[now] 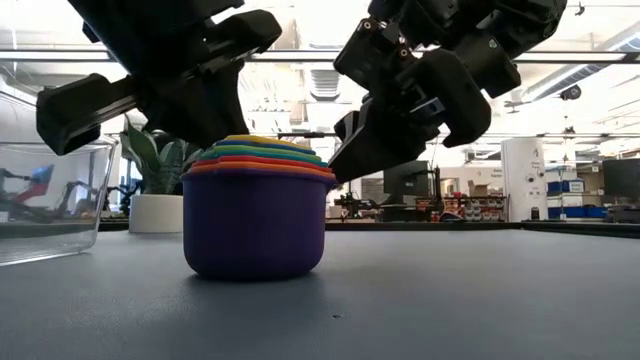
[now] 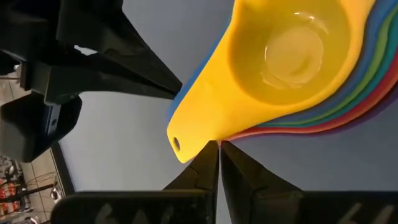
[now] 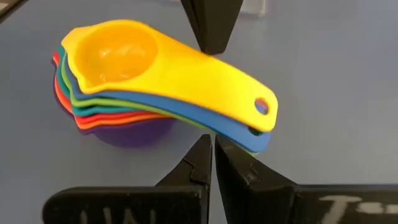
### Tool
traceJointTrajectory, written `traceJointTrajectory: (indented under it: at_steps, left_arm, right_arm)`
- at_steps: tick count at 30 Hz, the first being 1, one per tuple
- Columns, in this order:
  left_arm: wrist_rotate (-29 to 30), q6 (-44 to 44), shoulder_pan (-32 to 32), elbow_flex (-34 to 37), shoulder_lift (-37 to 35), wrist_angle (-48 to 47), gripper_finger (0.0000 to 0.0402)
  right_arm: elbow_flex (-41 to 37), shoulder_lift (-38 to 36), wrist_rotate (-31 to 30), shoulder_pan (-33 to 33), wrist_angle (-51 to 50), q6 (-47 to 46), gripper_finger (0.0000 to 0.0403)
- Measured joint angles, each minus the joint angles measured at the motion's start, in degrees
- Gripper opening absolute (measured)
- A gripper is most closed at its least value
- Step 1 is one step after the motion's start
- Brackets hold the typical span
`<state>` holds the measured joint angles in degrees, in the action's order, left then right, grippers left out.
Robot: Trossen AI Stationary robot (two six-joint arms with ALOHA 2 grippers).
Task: Nest measuring cups in basket
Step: Stack the yellow measuring cup on top of the blue measuring cup
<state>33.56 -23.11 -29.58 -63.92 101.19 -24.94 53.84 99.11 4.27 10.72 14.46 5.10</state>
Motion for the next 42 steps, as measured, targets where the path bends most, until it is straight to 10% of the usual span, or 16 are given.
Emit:
traceJointTrajectory:
  at_steps: [42]
  left_arm:
    - [4.3, 0.9, -1.5, -1.0, -2.0, 2.3, 0.0000]
  right_arm:
    - [0.0, -2.6, -1.4, 0.0, -4.0, -0.3, 0.0009]
